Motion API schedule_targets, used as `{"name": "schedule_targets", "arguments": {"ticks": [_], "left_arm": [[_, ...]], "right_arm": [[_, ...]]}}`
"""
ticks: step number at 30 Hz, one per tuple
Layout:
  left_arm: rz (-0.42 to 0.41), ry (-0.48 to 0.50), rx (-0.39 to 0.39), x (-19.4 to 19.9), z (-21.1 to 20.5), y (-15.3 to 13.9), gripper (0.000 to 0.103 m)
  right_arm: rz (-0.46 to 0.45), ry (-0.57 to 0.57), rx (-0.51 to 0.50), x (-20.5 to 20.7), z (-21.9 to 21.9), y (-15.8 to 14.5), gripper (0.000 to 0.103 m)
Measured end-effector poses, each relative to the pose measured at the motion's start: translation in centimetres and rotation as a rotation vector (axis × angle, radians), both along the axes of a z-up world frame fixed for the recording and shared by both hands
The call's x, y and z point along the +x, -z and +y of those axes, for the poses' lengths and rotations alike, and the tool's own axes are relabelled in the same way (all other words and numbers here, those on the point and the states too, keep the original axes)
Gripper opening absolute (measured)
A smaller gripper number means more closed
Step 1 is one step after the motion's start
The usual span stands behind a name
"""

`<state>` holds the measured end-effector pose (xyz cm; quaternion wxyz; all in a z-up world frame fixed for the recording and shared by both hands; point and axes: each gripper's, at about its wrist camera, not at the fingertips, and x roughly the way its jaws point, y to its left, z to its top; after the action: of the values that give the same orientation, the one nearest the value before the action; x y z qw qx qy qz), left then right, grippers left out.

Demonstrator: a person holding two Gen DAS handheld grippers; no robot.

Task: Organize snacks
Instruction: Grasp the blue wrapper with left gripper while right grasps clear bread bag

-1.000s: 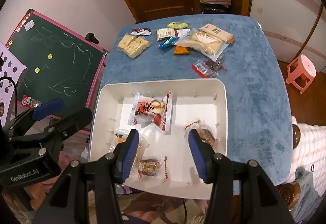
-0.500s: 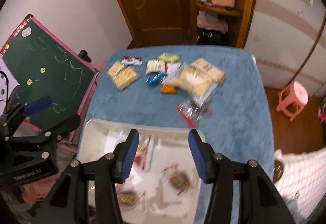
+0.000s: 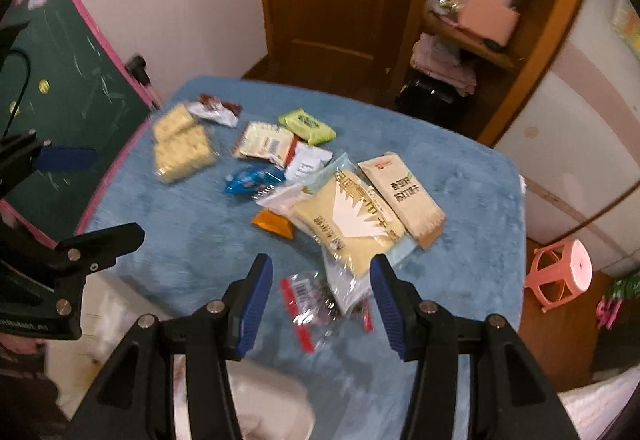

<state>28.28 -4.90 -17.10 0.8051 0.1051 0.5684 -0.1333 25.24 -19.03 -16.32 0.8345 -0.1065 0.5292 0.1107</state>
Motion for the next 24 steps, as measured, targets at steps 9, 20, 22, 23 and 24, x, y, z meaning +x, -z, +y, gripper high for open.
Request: {"name": "schedule_targets", "arguments": {"ticks": [9,20,22,23,24], "left_arm": [[0.098,-0.057,0.009,6.6,0.7,7.6,0.088],[0.159,-0.055,0.005,10.0,-0.3,11.7,0.085],[0.164,-0.047,0.012,10.3,-0.6,12.2,0.08],[0.172,-0.046,0.011,10.6,-0.8,12.6,0.072],[0.189,-0.047,0.003,10.9,-0.8,13.0,0.068]], "right_arm": [[0.059,-0.084,-0.16,3.7,1.1,7.3,0.051],[-0.026,-0.162,-0.331,4.1,2.9,11.2,0.053],[-0.057,-0.179,-0.355,3.9,3.3,11.4,0.053],[-0.064,-0.182,-0.357,3.8,3.3,11.5,0.053],[-0.078,-0.184,-0.355,3.6,3.2,11.5,0.052]]}}
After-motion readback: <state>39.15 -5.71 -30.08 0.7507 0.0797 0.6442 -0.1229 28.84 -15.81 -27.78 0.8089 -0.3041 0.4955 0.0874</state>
